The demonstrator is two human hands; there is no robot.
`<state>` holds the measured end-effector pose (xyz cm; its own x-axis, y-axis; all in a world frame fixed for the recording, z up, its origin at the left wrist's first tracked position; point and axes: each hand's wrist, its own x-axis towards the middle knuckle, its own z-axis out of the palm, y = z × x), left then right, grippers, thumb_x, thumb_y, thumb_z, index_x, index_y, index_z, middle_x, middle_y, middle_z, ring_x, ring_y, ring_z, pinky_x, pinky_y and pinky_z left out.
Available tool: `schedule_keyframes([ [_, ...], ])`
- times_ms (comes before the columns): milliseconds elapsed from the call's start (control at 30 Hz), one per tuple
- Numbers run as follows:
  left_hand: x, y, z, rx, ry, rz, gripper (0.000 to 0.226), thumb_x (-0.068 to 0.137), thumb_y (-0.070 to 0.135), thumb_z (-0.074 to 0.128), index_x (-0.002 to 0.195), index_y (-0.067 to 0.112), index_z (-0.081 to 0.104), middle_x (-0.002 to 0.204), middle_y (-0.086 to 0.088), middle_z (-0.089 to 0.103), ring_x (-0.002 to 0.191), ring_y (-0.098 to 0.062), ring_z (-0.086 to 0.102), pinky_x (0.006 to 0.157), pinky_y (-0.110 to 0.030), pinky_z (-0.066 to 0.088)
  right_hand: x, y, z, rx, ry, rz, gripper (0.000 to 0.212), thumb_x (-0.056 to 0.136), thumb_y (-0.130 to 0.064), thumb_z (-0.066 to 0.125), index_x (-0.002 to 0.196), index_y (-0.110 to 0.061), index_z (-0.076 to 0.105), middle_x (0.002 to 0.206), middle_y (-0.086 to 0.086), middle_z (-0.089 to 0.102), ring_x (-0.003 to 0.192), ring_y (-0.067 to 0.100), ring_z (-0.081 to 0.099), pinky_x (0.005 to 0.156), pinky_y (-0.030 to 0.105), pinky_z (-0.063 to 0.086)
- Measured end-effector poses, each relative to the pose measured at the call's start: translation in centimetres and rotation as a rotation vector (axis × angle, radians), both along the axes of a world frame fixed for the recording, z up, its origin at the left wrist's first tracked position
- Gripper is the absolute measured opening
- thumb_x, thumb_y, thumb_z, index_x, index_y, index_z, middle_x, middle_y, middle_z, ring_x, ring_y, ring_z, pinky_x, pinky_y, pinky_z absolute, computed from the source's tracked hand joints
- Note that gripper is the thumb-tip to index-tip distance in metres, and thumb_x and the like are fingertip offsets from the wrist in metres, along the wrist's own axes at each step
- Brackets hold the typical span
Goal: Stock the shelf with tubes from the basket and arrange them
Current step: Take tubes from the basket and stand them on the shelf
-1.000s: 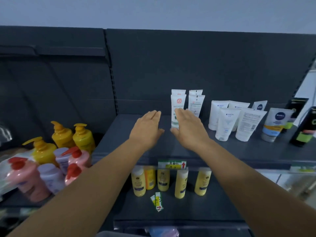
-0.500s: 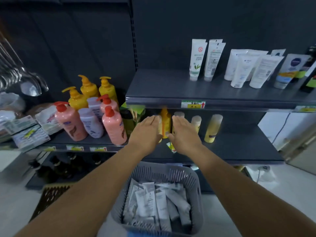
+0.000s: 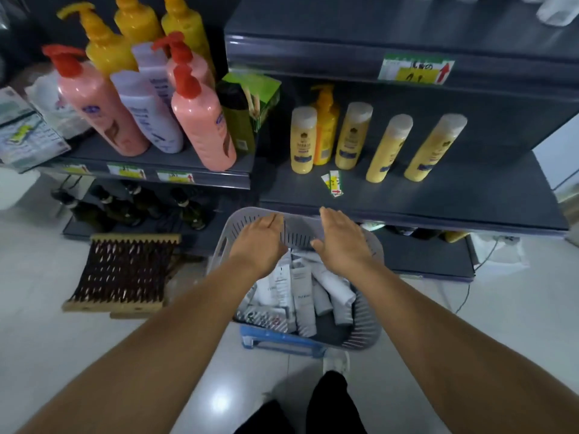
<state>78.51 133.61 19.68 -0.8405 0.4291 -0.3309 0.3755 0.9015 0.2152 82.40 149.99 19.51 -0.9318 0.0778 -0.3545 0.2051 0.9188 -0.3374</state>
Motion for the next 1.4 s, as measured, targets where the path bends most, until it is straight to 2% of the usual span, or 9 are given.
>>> schedule_keyframes([
  [367, 0.0, -0.7, -12.0, -0.131, -0.232, 0.016, 0.076, 0.092, 0.03, 0.058, 0.152, 0.014, 0.014, 0.159, -0.006, 0.021, 0.145, -0.023, 0.023, 0.116, -0.038, 0.025, -0.6, 0.0, -12.5, -0.022, -0.214, 0.098, 0.074, 0.095, -0.026, 0.054, 0.153, -0.018, 0.009, 0.161, 0.002, 0.013, 0.148, 0.022, 0.013, 0.119, 0.039, 0.013],
  [633, -0.5, 0.2, -17.6, -0.13, -0.301, -0.064, 0.073, 0.09, 0.018, 0.059, 0.151, 0.016, 0.018, 0.158, -0.005, 0.022, 0.146, -0.022, 0.021, 0.117, -0.039, 0.024, -1.0, -1.0, -18.2, 0.011, -0.315, 0.158, 0.079, 0.092, -0.015, 0.054, 0.154, -0.018, 0.004, 0.162, 0.003, 0.007, 0.149, 0.023, 0.007, 0.119, 0.037, 0.01],
  [767, -0.8, 0.6, -18.7, -0.062, -0.274, -0.019, 0.059, 0.085, 0.024, 0.065, 0.139, 0.015, 0.042, 0.14, -0.007, 0.044, 0.132, -0.026, 0.041, 0.107, -0.037, 0.036, -1.6, -0.1, -20.2, 0.07, -0.294, 0.072, 0.082, 0.091, -0.013, 0.055, 0.154, -0.02, 0.002, 0.162, 0.003, -0.001, 0.149, 0.023, 0.001, 0.12, 0.038, 0.007],
  [833, -1.1, 0.5, -18.7, -0.051, -0.269, -0.001, 0.052, 0.084, 0.027, 0.067, 0.131, 0.014, 0.051, 0.13, -0.007, 0.048, 0.124, -0.026, 0.045, 0.103, -0.037, 0.04, -2.3, 0.5, -21.0, 0.091, -0.297, 0.041, 0.081, 0.09, -0.01, 0.051, 0.154, -0.017, 0.002, 0.162, 0.005, -0.002, 0.149, 0.025, 0.0, 0.121, 0.038, 0.007],
  [933, -1.6, 0.0, -18.6, -0.023, -0.317, 0.046, 0.041, 0.086, 0.031, 0.065, 0.122, 0.011, 0.059, 0.12, -0.011, 0.054, 0.113, -0.027, 0.051, 0.095, -0.036, 0.045, -3.1, 0.9, -21.9, 0.105, -0.314, 0.032, 0.072, 0.093, -0.012, 0.044, 0.154, -0.014, 0.005, 0.161, 0.006, 0.006, 0.148, 0.025, 0.007, 0.121, 0.037, 0.01],
  [1100, -1.4, -0.7, -17.9, -0.047, -0.329, 0.127, 0.034, 0.091, 0.03, 0.058, 0.116, 0.007, 0.06, 0.115, -0.015, 0.054, 0.106, -0.029, 0.053, 0.083, -0.033, 0.042, -3.8, -0.5, -22.4, 0.158, -0.261, 0.106, 0.058, 0.096, -0.025, 0.044, 0.15, -0.017, 0.024, 0.149, 0.01, 0.027, 0.134, 0.029, 0.026, 0.112, 0.037, 0.024],
  [1233, -1.1, -1.1, -17.5, -0.05, -0.321, 0.163, 0.029, 0.092, 0.026, 0.057, 0.111, 0.004, 0.061, 0.114, -0.016, 0.056, 0.105, -0.029, 0.055, 0.081, -0.032, 0.041, -4.7, -1.5, -22.7, 0.133, -0.208, 0.184, 0.064, 0.088, -0.004, 0.05, 0.148, -0.016, 0.028, 0.147, 0.01, 0.03, 0.135, 0.029, 0.029, 0.11, 0.036, 0.031],
  [1333, -0.9, -1.5, -17.5, -0.05, -0.304, 0.208, 0.027, 0.092, 0.026, 0.058, 0.106, 0.003, 0.063, 0.11, -0.016, 0.059, 0.1, -0.029, 0.057, 0.074, -0.03, 0.038, -5.2, -1.3, -23.2, 0.25, -0.191, 0.302, 0.066, 0.088, -0.007, 0.049, 0.149, -0.012, 0.023, 0.148, 0.012, 0.035, 0.131, 0.032, 0.031, 0.111, 0.036, 0.031],
  [1400, -0.7, -1.7, -17.6, -0.057, -0.291, 0.215, 0.028, 0.092, 0.028, 0.058, 0.104, 0.003, 0.062, 0.109, -0.016, 0.058, 0.099, -0.029, 0.058, 0.074, -0.03, 0.038, -5.0, -1.3, -23.3, 0.308, -0.204, 0.308, 0.059, 0.088, -0.007, 0.049, 0.144, -0.008, 0.032, 0.145, 0.013, 0.038, 0.129, 0.032, 0.032, 0.109, 0.037, 0.029],
])
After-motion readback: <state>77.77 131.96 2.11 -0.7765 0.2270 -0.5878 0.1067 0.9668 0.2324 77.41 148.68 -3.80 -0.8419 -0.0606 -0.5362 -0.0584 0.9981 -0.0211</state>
